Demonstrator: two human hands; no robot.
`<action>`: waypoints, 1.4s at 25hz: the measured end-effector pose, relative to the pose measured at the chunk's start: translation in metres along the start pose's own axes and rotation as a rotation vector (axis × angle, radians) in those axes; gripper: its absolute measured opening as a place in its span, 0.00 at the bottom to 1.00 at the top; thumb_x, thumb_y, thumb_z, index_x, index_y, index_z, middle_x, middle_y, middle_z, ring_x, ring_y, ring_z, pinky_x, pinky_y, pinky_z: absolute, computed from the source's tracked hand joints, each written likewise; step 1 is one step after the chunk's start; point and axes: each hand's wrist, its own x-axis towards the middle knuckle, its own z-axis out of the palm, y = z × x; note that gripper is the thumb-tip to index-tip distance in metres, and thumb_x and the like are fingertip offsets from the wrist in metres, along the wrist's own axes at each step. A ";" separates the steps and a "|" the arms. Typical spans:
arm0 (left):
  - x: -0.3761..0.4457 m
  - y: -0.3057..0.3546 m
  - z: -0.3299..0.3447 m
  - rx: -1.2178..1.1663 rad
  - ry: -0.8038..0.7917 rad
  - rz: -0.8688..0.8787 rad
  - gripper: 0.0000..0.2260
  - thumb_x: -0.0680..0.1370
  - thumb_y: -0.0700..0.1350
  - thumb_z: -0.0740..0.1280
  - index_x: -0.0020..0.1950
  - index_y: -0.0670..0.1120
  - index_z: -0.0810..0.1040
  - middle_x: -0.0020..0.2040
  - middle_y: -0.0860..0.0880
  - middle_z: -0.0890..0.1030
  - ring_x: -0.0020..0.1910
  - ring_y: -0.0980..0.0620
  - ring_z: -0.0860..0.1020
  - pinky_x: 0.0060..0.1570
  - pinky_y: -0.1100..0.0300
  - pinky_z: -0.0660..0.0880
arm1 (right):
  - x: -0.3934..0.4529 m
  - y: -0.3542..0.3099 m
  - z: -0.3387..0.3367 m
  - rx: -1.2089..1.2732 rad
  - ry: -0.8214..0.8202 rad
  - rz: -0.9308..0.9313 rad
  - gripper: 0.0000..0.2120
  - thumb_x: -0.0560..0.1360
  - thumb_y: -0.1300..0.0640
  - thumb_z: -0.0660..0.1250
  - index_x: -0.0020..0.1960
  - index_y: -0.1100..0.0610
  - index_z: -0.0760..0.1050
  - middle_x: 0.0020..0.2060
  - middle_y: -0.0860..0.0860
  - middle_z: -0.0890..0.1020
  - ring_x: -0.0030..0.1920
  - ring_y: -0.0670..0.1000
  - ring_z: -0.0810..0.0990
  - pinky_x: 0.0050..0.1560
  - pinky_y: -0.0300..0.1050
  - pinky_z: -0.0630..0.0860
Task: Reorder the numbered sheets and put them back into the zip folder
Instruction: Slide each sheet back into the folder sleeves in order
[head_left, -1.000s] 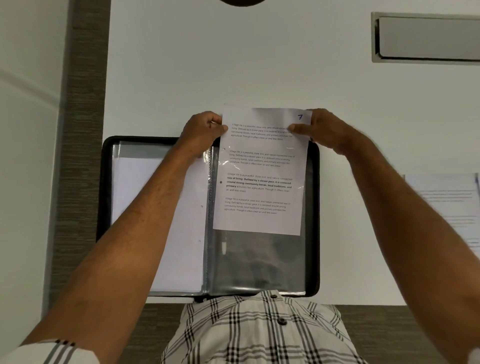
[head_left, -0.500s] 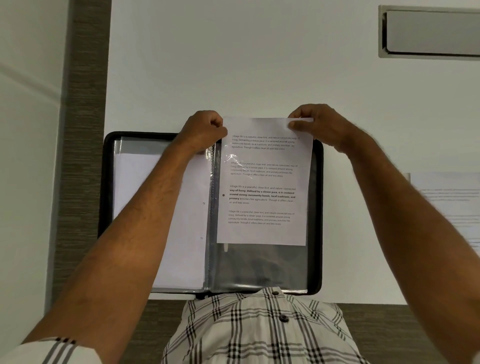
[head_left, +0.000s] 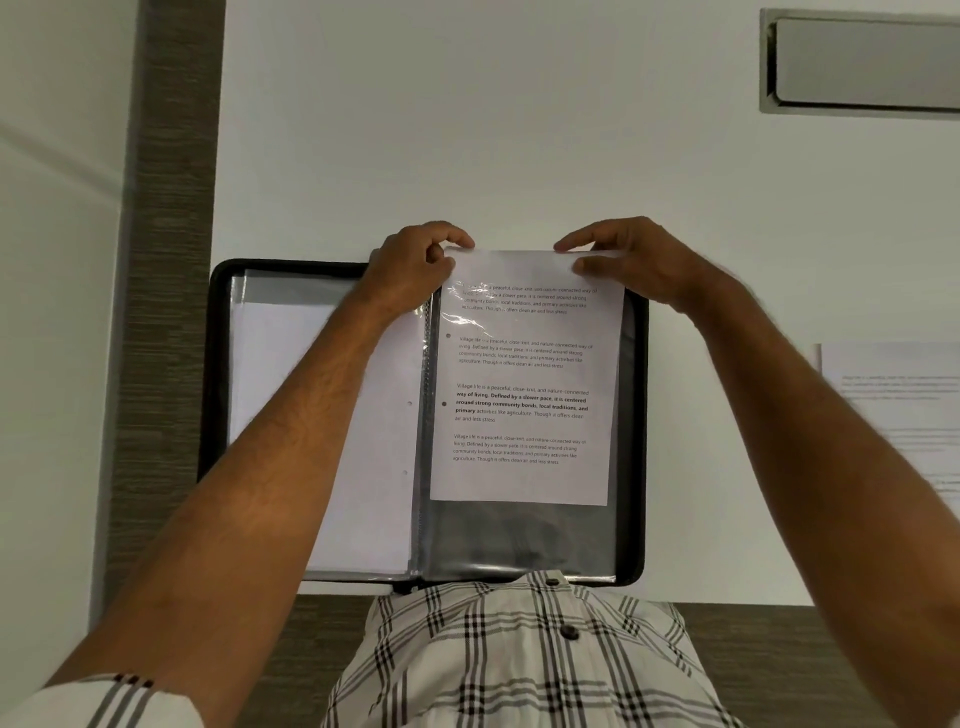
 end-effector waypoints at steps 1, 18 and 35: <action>-0.001 0.000 0.000 0.018 -0.011 0.010 0.14 0.78 0.42 0.66 0.56 0.59 0.83 0.31 0.60 0.73 0.33 0.60 0.72 0.50 0.57 0.73 | -0.001 0.000 0.000 -0.001 -0.017 0.001 0.11 0.82 0.57 0.71 0.62 0.46 0.84 0.47 0.48 0.87 0.51 0.49 0.86 0.56 0.48 0.81; -0.010 0.012 0.004 0.401 -0.204 0.055 0.14 0.71 0.63 0.76 0.48 0.57 0.79 0.56 0.51 0.70 0.59 0.51 0.67 0.59 0.48 0.62 | -0.013 -0.004 0.013 -0.333 -0.140 0.091 0.09 0.74 0.49 0.80 0.49 0.51 0.84 0.50 0.46 0.80 0.50 0.45 0.79 0.48 0.38 0.73; -0.014 0.016 0.008 0.401 -0.158 0.043 0.09 0.74 0.60 0.74 0.42 0.56 0.83 0.57 0.51 0.71 0.65 0.46 0.68 0.61 0.46 0.62 | -0.060 0.014 0.037 -0.052 0.192 0.098 0.24 0.74 0.61 0.79 0.63 0.53 0.69 0.49 0.48 0.78 0.43 0.49 0.80 0.39 0.44 0.83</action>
